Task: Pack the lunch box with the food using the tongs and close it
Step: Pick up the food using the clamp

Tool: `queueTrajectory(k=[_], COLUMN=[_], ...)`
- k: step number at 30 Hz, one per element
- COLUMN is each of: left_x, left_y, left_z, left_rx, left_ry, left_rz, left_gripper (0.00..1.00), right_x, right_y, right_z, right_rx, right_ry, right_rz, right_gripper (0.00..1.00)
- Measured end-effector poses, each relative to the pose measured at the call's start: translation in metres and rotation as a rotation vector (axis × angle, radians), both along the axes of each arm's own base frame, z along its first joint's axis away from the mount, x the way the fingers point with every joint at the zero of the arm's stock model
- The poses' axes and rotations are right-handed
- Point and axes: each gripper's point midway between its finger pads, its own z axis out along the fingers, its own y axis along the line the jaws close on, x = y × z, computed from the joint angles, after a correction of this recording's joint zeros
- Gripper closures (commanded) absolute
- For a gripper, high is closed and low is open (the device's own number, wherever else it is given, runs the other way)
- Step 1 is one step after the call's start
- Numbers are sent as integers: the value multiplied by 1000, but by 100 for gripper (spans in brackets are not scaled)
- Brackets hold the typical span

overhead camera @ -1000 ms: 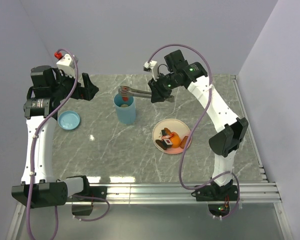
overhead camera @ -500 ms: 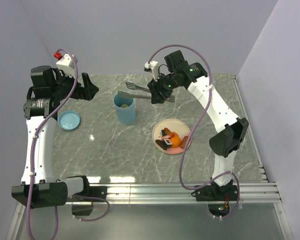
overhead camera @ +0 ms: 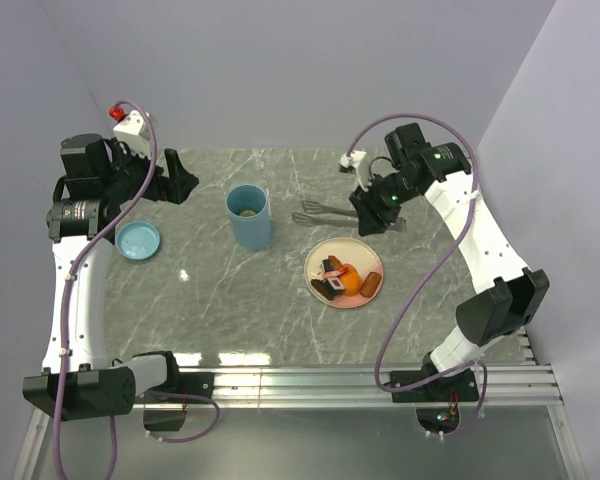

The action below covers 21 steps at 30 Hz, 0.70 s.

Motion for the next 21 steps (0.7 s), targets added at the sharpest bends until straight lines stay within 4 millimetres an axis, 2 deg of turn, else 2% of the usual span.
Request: queueTrajectory(k=[4, 8, 15, 21], left_x=[-4, -9, -12, -14], left_y=[-3, -5, -7, -8], left_z=[-1, -3, 0, -2], left_rx=[-6, -11, -11, -11], left_ry=[1, 0, -10, -7], left_rz=[-14, -25, -37, -44], left_gripper=[1, 1, 1, 1], right_x=[-15, -37, -67, -78], right_y=[-31, -52, -73, -79], right_z=[-29, -50, -54, -56], right_rx=[-86, -156, -195, -208], right_ry=[48, 90, 64, 51], right_rz=[-18, -14, -8, -3], right_gripper=[52, 52, 49, 47])
